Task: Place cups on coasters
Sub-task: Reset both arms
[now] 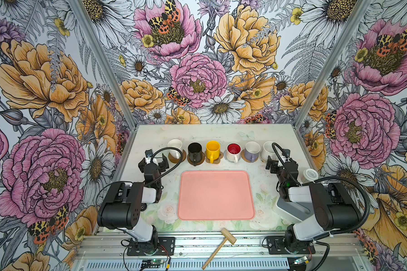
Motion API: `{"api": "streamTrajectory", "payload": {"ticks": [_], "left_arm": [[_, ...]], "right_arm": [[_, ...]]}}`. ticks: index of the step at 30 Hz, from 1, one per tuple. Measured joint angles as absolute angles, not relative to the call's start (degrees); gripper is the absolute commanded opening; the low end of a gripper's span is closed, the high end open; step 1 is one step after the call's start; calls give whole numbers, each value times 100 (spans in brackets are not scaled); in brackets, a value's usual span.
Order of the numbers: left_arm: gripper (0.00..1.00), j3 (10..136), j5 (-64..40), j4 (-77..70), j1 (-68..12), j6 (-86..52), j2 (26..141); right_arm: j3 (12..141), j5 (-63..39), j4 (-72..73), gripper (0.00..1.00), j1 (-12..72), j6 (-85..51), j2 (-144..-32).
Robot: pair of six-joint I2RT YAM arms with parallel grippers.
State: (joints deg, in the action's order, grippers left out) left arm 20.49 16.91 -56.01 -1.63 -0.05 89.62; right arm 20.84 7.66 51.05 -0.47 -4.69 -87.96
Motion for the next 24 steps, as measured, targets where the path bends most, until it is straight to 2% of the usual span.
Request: {"api": "streamTrajectory", "payload": {"ticks": [24], "left_arm": [[99, 2049, 1684, -5544, -163, -5, 8962]], "right_arm": [[2082, 790, 5144, 99, -47, -506, -8796]]}}
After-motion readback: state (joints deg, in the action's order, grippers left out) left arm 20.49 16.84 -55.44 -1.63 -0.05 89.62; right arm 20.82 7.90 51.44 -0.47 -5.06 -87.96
